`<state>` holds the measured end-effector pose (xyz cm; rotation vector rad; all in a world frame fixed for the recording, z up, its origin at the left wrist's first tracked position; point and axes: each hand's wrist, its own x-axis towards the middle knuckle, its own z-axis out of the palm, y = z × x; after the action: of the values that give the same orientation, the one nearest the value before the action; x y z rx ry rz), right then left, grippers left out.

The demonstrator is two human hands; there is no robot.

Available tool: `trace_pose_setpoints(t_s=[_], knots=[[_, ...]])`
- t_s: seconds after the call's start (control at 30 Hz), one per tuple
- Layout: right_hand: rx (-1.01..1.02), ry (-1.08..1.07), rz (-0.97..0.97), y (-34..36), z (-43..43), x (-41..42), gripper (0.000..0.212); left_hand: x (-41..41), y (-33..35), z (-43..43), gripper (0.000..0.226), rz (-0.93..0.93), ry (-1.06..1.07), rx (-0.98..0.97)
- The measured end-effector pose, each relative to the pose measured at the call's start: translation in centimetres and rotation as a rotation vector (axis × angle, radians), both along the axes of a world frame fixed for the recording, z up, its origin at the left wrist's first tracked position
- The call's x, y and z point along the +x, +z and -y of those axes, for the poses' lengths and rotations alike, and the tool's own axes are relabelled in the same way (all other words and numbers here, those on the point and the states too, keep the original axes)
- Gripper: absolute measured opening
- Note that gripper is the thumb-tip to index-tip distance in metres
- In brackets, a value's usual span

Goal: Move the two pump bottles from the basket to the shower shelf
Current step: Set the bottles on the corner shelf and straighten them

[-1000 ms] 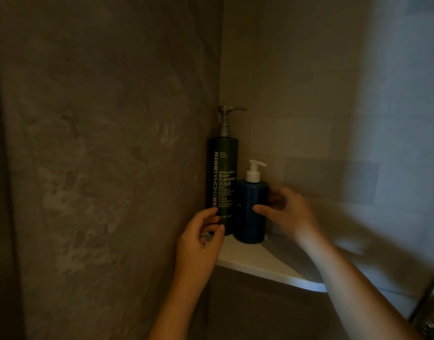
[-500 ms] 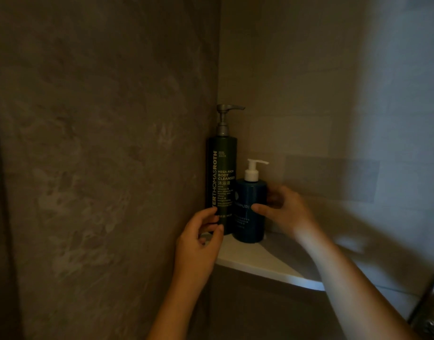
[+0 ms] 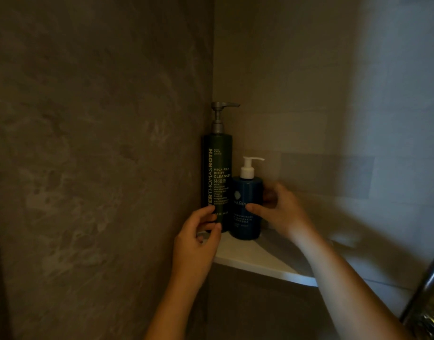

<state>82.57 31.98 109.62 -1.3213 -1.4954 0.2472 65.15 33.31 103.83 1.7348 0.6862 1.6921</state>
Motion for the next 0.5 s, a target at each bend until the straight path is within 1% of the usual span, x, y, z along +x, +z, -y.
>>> trace_pose_setpoints(t_s=[0.1,0.2,0.23,0.37,0.5], knots=[[0.007,0.014,0.026,0.1,0.3,0.0,0.052,0.1,0.1,0.4,0.039,-0.014,0.007,0.006],[0.024,-0.038,0.048,-0.2,0.3,-0.3,0.063,0.3,0.2,0.8,0.040,-0.060,0.046,0.025],[0.021,-0.057,0.046,-0.3,0.3,-0.4,0.063,0.3,0.1,0.8,0.038,-0.077,0.066,0.034],[-0.013,-0.047,0.039,-0.2,0.2,-0.2,0.050,0.0,-0.3,0.9,0.035,-0.205,0.118,0.072],[-0.024,-0.008,0.017,-0.3,0.2,0.0,0.049,-0.5,-0.9,0.9,0.031,-0.372,0.087,0.057]])
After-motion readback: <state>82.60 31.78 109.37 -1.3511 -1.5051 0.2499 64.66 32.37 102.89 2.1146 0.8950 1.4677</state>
